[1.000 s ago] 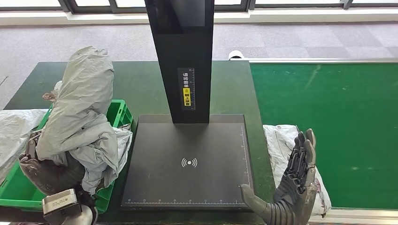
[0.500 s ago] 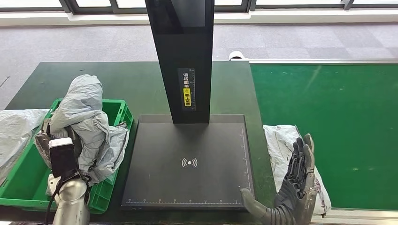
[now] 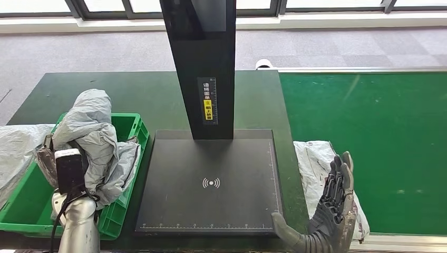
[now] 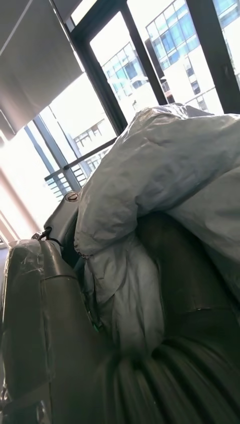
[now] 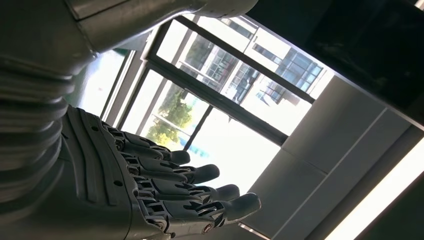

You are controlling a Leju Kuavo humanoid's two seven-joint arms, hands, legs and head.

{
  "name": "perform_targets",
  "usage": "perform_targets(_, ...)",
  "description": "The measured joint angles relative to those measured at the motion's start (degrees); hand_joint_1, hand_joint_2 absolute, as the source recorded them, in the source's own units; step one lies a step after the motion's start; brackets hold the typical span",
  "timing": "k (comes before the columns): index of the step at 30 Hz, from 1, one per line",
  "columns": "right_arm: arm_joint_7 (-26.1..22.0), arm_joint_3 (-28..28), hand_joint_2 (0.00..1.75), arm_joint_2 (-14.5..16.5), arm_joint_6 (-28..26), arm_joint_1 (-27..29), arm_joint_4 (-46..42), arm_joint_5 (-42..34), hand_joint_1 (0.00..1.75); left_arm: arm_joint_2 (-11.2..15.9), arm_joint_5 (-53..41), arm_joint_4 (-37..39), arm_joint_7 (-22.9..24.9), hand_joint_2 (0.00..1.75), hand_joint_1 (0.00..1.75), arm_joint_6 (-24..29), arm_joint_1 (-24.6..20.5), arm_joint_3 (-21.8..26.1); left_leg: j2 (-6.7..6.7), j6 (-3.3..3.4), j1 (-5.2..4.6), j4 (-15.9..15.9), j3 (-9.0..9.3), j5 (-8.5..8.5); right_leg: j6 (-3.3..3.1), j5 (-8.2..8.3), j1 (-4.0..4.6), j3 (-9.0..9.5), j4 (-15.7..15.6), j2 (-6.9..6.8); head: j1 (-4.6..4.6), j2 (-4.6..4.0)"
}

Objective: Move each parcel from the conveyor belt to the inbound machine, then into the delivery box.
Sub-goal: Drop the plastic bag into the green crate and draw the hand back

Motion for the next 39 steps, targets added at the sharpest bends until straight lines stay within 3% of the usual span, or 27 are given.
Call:
perform_targets(2,0.0,0.0,1.75,0.0,0.0,0.0,0.0,-0.1,0.0,-0.2,0.5,0.0,-1.0,1.75,0.07,0.2,0.0,0.3,-0.01,-0.01,0.0,0.0,0.04,0.0,-0.02,-0.01,0.0,0.03,0.0,-0.01,0.0,0.0)
perform_targets(3,0.0,0.0,1.75,0.0,0.0,0.0,0.0,-0.1,0.0,-0.4,1.1,-0.2,-1.7,1.75,0.0,0.5,0.0,0.5,-0.01,-0.01,0.0,-0.1,0.05,0.01,-0.03,-0.02,0.0,0.03,0.0,-0.01,0.0,0.0)
perform_targets(7,0.0,0.0,1.75,0.0,0.0,0.0,0.0,-0.1,0.0,-1.1,2.3,-1.1,-3.3,1.75,0.0,1.0,0.1,1.1,0.0,-0.07,0.0,-0.1,0.06,0.03,-0.05,-0.03,0.01,0.03,0.0,0.0,0.0,0.0)
perform_targets(11,0.0,0.0,1.75,0.0,0.0,0.0,0.0,-0.1,0.0,-1.6,2.4,-1.6,-3.5,0.0,0.0,1.2,0.3,1.4,-0.01,-0.07,0.01,-0.1,0.06,0.03,-0.06,-0.04,0.0,0.02,0.0,0.0,0.0,0.0)
perform_targets(24,0.0,-0.7,1.75,0.0,0.0,0.7,0.0,0.3,0.0,-5.0,2.8,-10.2,-4.8,0.0,0.0,0.6,6.3,-1.6,0.07,-0.05,0.01,0.1,0.34,-0.06,-0.04,-0.02,0.01,-0.2,0.0,0.1,0.0,0.0)
perform_targets(39,0.0,-1.7,1.75,0.0,0.0,1.3,-0.4,1.0,0.0,-5.6,3.1,-13.2,-5.2,0.0,0.0,3.1,8.0,-3.9,0.07,-0.06,0.01,0.1,0.3,-0.06,-0.04,-0.02,0.08,-0.23,0.0,0.11,0.0,0.0)
